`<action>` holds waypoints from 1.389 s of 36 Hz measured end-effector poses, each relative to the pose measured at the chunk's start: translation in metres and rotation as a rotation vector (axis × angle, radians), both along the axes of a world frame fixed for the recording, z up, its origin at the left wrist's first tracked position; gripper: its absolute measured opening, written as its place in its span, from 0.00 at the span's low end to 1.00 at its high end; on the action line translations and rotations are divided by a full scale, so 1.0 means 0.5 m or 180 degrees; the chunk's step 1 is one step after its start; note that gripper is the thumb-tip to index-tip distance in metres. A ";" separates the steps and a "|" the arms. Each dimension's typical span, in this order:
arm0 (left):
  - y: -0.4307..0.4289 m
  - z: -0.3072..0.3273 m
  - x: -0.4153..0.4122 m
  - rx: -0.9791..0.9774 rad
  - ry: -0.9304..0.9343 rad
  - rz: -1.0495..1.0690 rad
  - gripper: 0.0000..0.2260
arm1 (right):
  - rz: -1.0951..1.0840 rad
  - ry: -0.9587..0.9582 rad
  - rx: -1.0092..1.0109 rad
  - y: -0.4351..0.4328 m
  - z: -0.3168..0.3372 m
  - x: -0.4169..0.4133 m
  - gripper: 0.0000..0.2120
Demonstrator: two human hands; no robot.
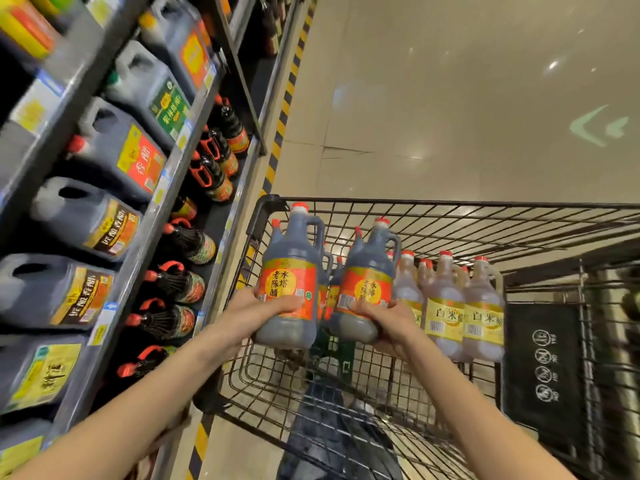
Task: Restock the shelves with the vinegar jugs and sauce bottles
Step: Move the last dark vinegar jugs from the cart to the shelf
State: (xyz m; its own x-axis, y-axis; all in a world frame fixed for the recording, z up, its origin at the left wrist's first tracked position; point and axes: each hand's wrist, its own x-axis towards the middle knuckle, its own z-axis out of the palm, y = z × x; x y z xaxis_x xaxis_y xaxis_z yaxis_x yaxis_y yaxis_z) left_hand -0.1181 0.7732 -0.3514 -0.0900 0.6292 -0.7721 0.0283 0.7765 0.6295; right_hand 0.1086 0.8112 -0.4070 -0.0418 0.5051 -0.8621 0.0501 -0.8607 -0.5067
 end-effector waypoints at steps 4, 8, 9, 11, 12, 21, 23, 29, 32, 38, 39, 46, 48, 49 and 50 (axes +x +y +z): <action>-0.005 0.052 0.016 0.0249 0.0138 0.0082 0.31 | 0.0368 -0.0147 0.0515 -0.002 0.062 0.028 0.23; -0.020 0.116 0.036 0.0572 0.0165 0.0244 0.30 | 0.0718 -0.0213 0.0981 0.006 0.123 0.050 0.20; -0.026 0.135 0.042 0.0670 0.0165 0.0301 0.23 | 0.0773 -0.0200 0.1096 0.008 0.143 0.055 0.21; -0.040 0.174 0.055 0.0836 0.0210 0.0437 0.19 | 0.0846 -0.0150 0.1357 0.011 0.186 0.061 0.19; -0.048 0.190 0.059 0.0956 0.0258 0.0496 0.22 | 0.0885 -0.0112 0.1476 0.011 0.212 0.063 0.19; -0.144 0.372 0.104 0.1786 0.0531 0.1127 0.12 | 0.1287 0.0174 0.2504 -0.016 0.438 0.080 0.20; -0.172 0.411 0.105 0.1938 0.0638 0.1234 0.17 | 0.1442 0.0289 0.2788 -0.027 0.484 0.080 0.20; -0.270 0.505 0.100 0.2435 0.1048 0.1563 0.24 | 0.1800 0.0731 0.3316 -0.070 0.596 0.043 0.22; -0.323 0.544 0.101 0.2680 0.1280 0.1847 0.17 | 0.1929 0.0912 0.3509 -0.095 0.638 0.009 0.24; -0.443 0.592 0.074 0.2900 0.1867 0.2493 0.19 | 0.2244 0.1386 0.3745 -0.168 0.699 -0.071 0.27; -0.466 0.600 0.068 0.2930 0.1938 0.2601 0.19 | 0.2328 0.1462 0.3767 -0.182 0.706 -0.085 0.28; -0.655 0.647 0.034 0.2872 0.2548 0.3309 0.28 | 0.2919 0.1855 0.3843 -0.308 0.756 -0.199 0.31; -0.714 0.652 0.030 0.2829 0.2742 0.3502 0.26 | 0.3032 0.1981 0.3894 -0.354 0.766 -0.234 0.29; -0.744 0.654 0.029 0.2818 0.2811 0.3589 0.26 | 0.3092 0.2034 0.3917 -0.378 0.770 -0.252 0.29; -0.775 0.654 0.028 0.2806 0.2869 0.3668 0.25 | 0.3155 0.2088 0.3920 -0.404 0.773 -0.269 0.29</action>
State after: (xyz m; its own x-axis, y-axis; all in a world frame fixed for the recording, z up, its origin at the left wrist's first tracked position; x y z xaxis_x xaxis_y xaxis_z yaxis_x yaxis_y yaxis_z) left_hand -0.1041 0.3856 -0.0244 -0.9498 0.1072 0.2939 0.3044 0.1002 0.9473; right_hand -0.0259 0.6092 -0.0207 -0.8863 0.3727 0.2749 -0.1875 0.2539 -0.9489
